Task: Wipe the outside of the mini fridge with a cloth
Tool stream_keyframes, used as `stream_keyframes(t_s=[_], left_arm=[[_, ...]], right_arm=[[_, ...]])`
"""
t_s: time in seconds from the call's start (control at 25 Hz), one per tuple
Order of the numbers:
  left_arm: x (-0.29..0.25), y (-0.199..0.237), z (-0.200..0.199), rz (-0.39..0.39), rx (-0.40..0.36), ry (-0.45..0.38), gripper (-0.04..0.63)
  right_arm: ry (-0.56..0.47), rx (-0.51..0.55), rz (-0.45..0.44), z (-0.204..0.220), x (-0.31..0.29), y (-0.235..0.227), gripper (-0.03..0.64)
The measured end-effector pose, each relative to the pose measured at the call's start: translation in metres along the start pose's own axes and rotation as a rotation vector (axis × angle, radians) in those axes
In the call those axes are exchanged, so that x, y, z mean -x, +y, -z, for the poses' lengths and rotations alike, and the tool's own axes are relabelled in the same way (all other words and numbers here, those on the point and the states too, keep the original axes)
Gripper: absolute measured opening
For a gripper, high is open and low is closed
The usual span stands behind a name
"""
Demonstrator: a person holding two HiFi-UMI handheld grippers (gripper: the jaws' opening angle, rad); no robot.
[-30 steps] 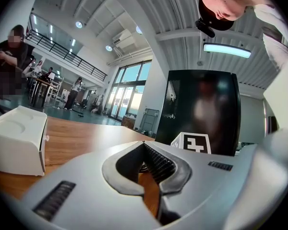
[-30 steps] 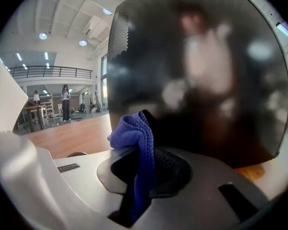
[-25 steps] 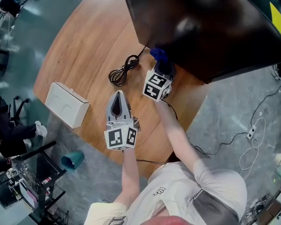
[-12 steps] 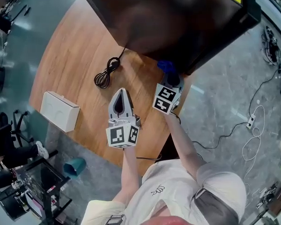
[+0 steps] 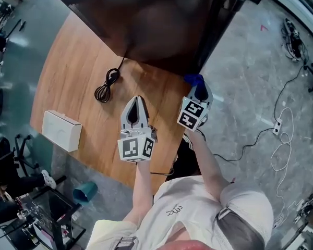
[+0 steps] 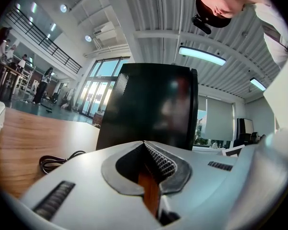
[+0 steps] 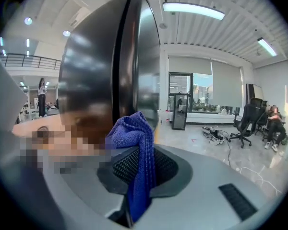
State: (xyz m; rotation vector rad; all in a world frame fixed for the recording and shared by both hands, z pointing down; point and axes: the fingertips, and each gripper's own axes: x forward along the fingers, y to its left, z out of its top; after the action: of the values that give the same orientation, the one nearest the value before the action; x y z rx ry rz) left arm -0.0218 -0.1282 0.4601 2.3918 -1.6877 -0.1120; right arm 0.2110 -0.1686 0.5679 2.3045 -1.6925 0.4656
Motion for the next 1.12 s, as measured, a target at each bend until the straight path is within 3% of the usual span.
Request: stream_keyframes(t_s=[0.36, 0.48, 0.68, 0.8, 1.0, 1.12], left_arm=[[0.003, -0.033, -0.025, 0.042, -0.023, -0.05, 0.005], [0.013, -0.042, -0.043, 0.036, -0.037, -0.07, 0.005], [0.053, -0.045, -0.102, -0.046, -0.04, -0.144, 0.005], [0.082, -0.042, -0.129, -0.078, -0.056, -0.182, 0.005], [0.115, -0.028, -0.136, -0.128, -0.056, -0.204, 0.005], [0.131, -0.025, -0.137, -0.136, -0.032, -0.224, 0.005]], right_arm=[[-0.057, 0.034, -0.04, -0.026, 0.025, -0.02, 0.061], [-0.108, 0.025, -0.127, -0.048, 0.052, -0.012, 0.061], [-0.223, -0.024, -0.336, -0.118, 0.115, 0.007, 0.061], [-0.301, 0.022, -0.475, -0.151, 0.166, 0.028, 0.061], [-0.408, 0.129, -0.618, -0.171, 0.227, 0.068, 0.061], [-0.434, 0.142, -0.671, -0.176, 0.247, 0.083, 0.061]])
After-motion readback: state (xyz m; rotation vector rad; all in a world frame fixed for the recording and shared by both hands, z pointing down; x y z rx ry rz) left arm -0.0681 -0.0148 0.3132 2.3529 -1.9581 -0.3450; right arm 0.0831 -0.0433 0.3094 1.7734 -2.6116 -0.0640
